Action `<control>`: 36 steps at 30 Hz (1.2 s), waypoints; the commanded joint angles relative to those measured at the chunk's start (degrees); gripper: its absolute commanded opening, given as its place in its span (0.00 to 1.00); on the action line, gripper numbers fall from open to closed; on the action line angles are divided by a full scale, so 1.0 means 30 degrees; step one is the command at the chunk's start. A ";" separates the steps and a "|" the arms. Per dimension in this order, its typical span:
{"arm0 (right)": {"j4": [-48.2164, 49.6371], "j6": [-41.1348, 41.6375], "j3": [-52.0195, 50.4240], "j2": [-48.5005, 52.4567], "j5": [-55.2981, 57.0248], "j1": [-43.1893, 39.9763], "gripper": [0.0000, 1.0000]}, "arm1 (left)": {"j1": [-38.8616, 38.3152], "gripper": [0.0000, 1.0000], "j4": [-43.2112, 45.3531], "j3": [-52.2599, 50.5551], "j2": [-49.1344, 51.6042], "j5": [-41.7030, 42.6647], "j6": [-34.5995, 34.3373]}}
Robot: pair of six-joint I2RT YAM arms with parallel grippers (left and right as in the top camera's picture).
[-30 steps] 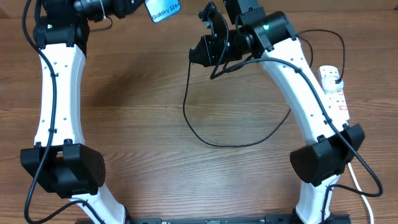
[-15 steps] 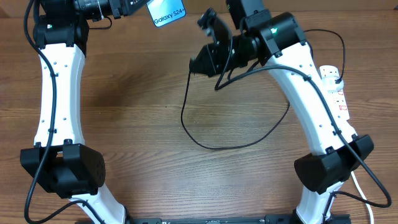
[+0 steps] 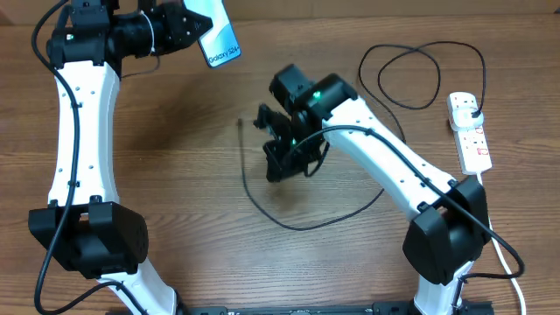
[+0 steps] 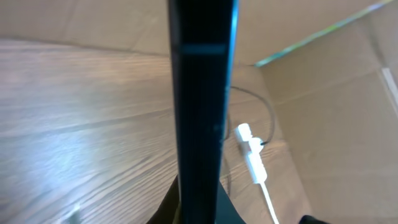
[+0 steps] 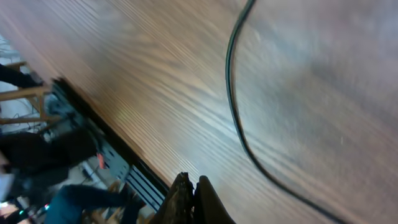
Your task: Plug charger to phone and switch on socket
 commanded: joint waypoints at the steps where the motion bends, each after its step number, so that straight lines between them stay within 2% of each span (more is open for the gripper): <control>1: 0.0568 0.0444 -0.1545 -0.0393 0.0896 0.0073 0.04 | 0.0000 0.04 -0.0350 0.0328 -0.0204 -0.1552 0.1282; 5: 0.1464 0.1668 -0.2004 -0.0401 0.0546 0.0073 0.04 | 0.0000 0.04 -0.0991 0.0328 -0.0204 -0.3002 0.1268; 6: 0.1479 0.1698 -0.1938 -0.0415 -0.0102 0.0066 0.10 | 0.0000 0.04 -0.1202 0.0328 -0.0204 -0.3402 0.1268; 7: 0.1566 0.1676 -0.1894 -0.0415 -0.1858 -0.0029 0.45 | 0.0000 0.04 -0.1617 0.0328 -0.0204 -0.4065 0.1268; 8: 0.1632 0.1647 -0.1894 -0.0415 -0.2798 -0.0080 0.72 | 0.0000 0.04 -0.1887 0.0328 -0.0204 -0.4532 0.1260; 9: 0.1785 0.1625 -0.1894 -0.0415 -0.3978 -0.0204 0.88 | 0.0000 0.04 -0.2113 0.0328 -0.0204 -0.4947 0.1253; 10: 0.1982 0.1632 -0.1894 -0.0415 -0.5246 -0.0357 1.00 | 0.0000 0.04 -0.2535 0.0328 -0.0204 -0.5632 0.1260; 13: 0.2412 0.1763 -0.1894 -0.0415 -0.6302 -0.0729 1.00 | 0.0000 0.04 -0.3155 0.0328 -0.0204 -0.6025 0.1268; 17: 0.3228 0.3082 -0.1894 -0.0415 -0.6302 -0.1027 1.00 | 0.0000 0.04 -0.3300 0.0328 -0.0204 -0.6025 0.1268; 23: 0.3694 0.3184 -0.1916 -0.0408 -0.6135 -0.1027 1.00 | 0.0000 0.04 -0.3512 0.0328 -0.0204 -0.6025 0.1268; 27: 0.4444 0.3344 -0.2302 -0.0364 -0.2594 -0.0415 1.00 | 0.0000 0.04 -0.3606 0.0328 -0.0204 -0.6025 0.1268; 29: 0.4947 0.5078 -0.2718 -0.0321 0.0066 0.0109 1.00 | 0.0000 0.04 -0.3657 0.0328 -0.0204 -0.6025 0.1275; 31: 0.5464 0.6397 -0.3293 -0.0321 0.2506 0.0721 0.90 | 0.0000 0.04 -0.3672 0.0328 -0.0204 -0.6018 0.1275; 32: 0.5727 0.6827 -0.3701 -0.0313 0.3606 0.1115 0.89 | 0.0000 0.04 -0.3672 0.0328 -0.0204 -0.6018 0.1275; 34: 0.6309 0.7089 -0.4539 -0.0313 0.4393 0.1916 0.88 | 0.0000 0.04 -0.3672 0.0328 -0.0204 -0.6025 0.1275; 36: 0.7278 0.7169 -0.5501 -0.0299 0.4510 0.2769 0.80 | 0.0000 0.04 -0.3665 0.0328 -0.0204 -0.6025 0.1275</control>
